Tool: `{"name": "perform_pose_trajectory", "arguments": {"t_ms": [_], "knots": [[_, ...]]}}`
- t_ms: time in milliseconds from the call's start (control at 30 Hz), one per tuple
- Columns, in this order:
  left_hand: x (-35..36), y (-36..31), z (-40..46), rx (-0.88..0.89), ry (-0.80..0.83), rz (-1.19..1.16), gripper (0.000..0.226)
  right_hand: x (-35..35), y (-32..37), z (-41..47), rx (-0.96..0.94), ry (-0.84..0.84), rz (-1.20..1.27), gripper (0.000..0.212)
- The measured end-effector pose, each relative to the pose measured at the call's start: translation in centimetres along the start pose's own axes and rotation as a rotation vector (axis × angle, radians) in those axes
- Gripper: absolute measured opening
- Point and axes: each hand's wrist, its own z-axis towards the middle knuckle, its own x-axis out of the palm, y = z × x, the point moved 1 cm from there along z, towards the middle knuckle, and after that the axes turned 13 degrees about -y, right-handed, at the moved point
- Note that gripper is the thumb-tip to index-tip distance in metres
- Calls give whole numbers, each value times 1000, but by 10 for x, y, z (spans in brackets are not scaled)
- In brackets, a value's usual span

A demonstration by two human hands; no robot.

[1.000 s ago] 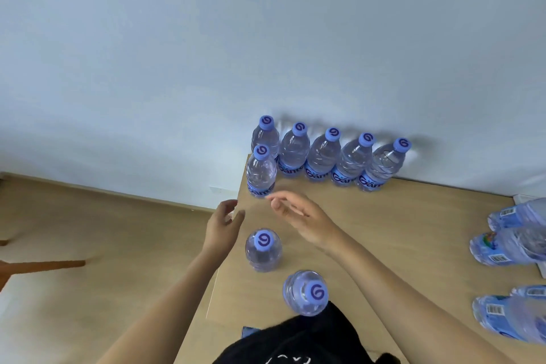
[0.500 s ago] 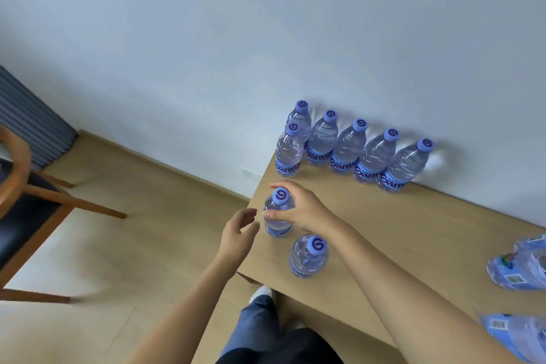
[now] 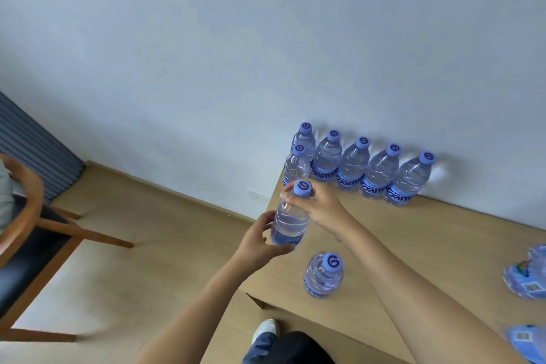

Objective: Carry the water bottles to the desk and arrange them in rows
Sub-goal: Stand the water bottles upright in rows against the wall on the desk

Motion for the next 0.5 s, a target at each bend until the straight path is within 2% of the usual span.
{"name": "perform_pose_trajectory", "arguments": {"t_ms": [200, 367, 433, 500], "knots": [[-4, -63, 7, 175, 67, -93, 60, -22, 62, 8, -108, -84, 82, 21], [-2, -110, 4, 308, 102, -148, 55, -42, 108, 7, -49, -140, 302, 50], [3, -123, 0, 316, 78, -199, 55, -50, 118, 7, 1, -153, 355, 42], [9, -133, -4, 325, 34, -215, 57, -56, 125, 4, 8, -177, 351, 25]]}}
